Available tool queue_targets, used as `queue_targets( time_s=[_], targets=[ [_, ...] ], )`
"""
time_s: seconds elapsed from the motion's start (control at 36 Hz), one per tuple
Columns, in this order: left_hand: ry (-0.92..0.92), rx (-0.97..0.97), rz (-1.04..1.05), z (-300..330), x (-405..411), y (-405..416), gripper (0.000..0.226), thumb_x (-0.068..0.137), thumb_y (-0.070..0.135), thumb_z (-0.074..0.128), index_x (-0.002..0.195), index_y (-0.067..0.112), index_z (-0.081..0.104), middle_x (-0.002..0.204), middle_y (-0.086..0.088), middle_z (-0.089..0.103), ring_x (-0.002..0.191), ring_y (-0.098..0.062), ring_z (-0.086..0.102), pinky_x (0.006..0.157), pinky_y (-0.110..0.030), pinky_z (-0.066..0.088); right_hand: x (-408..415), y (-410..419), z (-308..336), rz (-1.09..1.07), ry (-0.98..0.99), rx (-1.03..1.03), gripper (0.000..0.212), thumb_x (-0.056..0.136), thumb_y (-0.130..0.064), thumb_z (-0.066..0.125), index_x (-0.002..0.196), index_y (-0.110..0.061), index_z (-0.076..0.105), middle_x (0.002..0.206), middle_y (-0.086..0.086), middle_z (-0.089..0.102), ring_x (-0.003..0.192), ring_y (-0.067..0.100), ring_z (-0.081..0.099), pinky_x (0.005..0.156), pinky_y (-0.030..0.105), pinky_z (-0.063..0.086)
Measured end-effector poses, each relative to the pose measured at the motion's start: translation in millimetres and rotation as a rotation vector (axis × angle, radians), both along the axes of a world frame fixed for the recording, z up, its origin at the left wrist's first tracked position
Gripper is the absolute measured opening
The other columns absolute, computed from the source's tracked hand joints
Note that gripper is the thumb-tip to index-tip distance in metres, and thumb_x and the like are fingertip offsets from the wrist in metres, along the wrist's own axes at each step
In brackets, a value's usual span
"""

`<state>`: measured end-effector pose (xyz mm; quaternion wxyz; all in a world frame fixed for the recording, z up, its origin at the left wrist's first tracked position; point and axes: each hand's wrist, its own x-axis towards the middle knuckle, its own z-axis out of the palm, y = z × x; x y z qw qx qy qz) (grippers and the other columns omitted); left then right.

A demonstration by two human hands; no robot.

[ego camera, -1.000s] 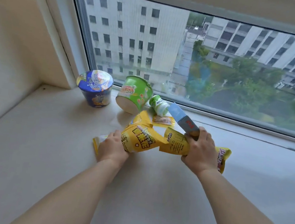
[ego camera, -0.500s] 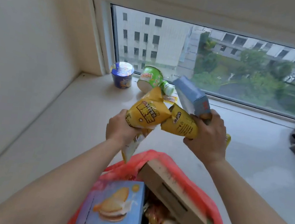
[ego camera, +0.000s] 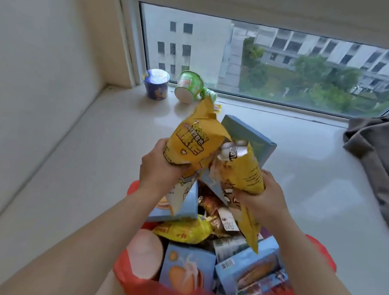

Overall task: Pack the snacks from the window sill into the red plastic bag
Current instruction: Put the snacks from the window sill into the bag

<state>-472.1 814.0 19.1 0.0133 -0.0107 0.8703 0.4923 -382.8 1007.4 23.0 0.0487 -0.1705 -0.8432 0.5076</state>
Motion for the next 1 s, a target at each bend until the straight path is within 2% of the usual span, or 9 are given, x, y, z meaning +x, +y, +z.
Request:
queue_targets(
  time_s=[0.08,0.17,0.25,0.33,0.42,0.53,0.67,0.89,1.0],
  targets=[
    [0.036,-0.018,0.013,-4,20,-9,0.058,0.068,0.032,0.081,0.120,0.028,0.054,0.098,0.005,0.064,0.082,-0.015,0.052,0.070,-0.026,0.041,24,6,-6,0.077,-0.070,-0.175,0.029,0.056,-0.020,0.067,0.083,-0.011,0.066,0.093,0.025,0.065,0.079,0.034,0.065,0.073,0.040,0.053],
    [0.038,-0.061,0.002,-14,39,-15,0.062,0.067,0.033,0.081,0.122,0.029,0.052,0.103,0.007,0.064,0.083,-0.014,0.053,0.068,-0.024,0.038,45,14,-19,0.185,-0.212,-0.412,0.032,0.063,-0.013,0.066,0.094,-0.019,0.069,0.096,0.016,0.071,0.087,0.031,0.070,0.078,0.043,0.056],
    [0.038,-0.164,-0.071,-37,54,-18,0.071,0.069,0.036,0.076,0.131,0.038,0.042,0.114,0.009,0.061,0.100,-0.019,0.059,0.075,-0.031,0.049,59,16,-35,0.227,-0.432,-0.513,0.038,0.063,-0.012,0.062,0.101,-0.011,0.066,0.086,0.008,0.072,0.072,0.022,0.070,0.063,0.031,0.056],
    [0.016,-0.442,-0.239,-66,67,-16,0.092,0.075,0.033,0.067,0.144,0.049,0.008,0.136,0.003,0.047,0.120,-0.022,0.049,0.087,-0.042,0.049,66,12,-45,0.195,-0.555,-0.447,0.033,0.069,-0.017,0.068,0.101,-0.012,0.066,0.088,0.010,0.073,0.072,0.022,0.070,0.066,0.034,0.059],
    [-0.029,-0.719,-0.284,-82,74,-11,0.102,0.080,0.031,0.060,0.142,0.049,-0.018,0.154,-0.001,0.021,0.133,-0.022,0.035,0.101,-0.044,0.039,68,11,-51,0.075,-0.500,-0.301,0.040,0.065,-0.026,0.074,0.101,-0.009,0.068,0.095,0.012,0.073,0.079,0.025,0.069,0.081,0.043,0.056],
    [-0.093,-0.860,-0.349,-77,74,1,0.096,0.084,0.029,0.055,0.145,0.045,-0.017,0.158,-0.001,0.003,0.136,-0.027,0.026,0.103,-0.045,0.034,68,11,-47,-0.095,-0.394,-0.161,0.010,0.074,-0.022,0.074,0.081,-0.018,0.068,0.081,0.001,0.072,0.078,0.021,0.067,0.074,0.034,0.054],
    [-0.129,-0.916,-0.457,-78,69,12,0.099,0.082,0.025,0.059,0.143,0.049,-0.015,0.157,-0.002,-0.011,0.140,-0.033,0.009,0.106,-0.053,0.022,62,26,-45,-0.384,-0.188,-0.205,0.018,0.062,-0.032,0.081,0.075,-0.024,0.071,0.081,0.002,0.073,0.081,0.027,0.069,0.079,0.048,0.056],
    [-0.224,-0.926,-0.562,-77,60,15,0.094,0.086,0.022,0.049,0.143,0.047,-0.021,0.155,-0.005,-0.024,0.143,-0.034,-0.018,0.114,-0.059,-0.005,36,14,-17,-0.185,0.135,0.034,0.049,0.072,-0.015,0.080,0.112,-0.018,0.052,0.108,0.005,0.057,0.093,0.020,0.057,0.075,0.030,0.045],
    [-0.229,-0.926,-0.574,-75,61,10,0.096,0.084,0.014,0.049,0.142,0.049,-0.018,0.155,-0.003,-0.026,0.144,-0.032,-0.019,0.113,-0.060,-0.003,19,11,-23,0.039,0.045,0.213,0.052,0.072,-0.017,0.078,0.117,-0.021,0.051,0.111,0.000,0.046,0.095,0.016,0.052,0.079,0.031,0.044]
  ],
)
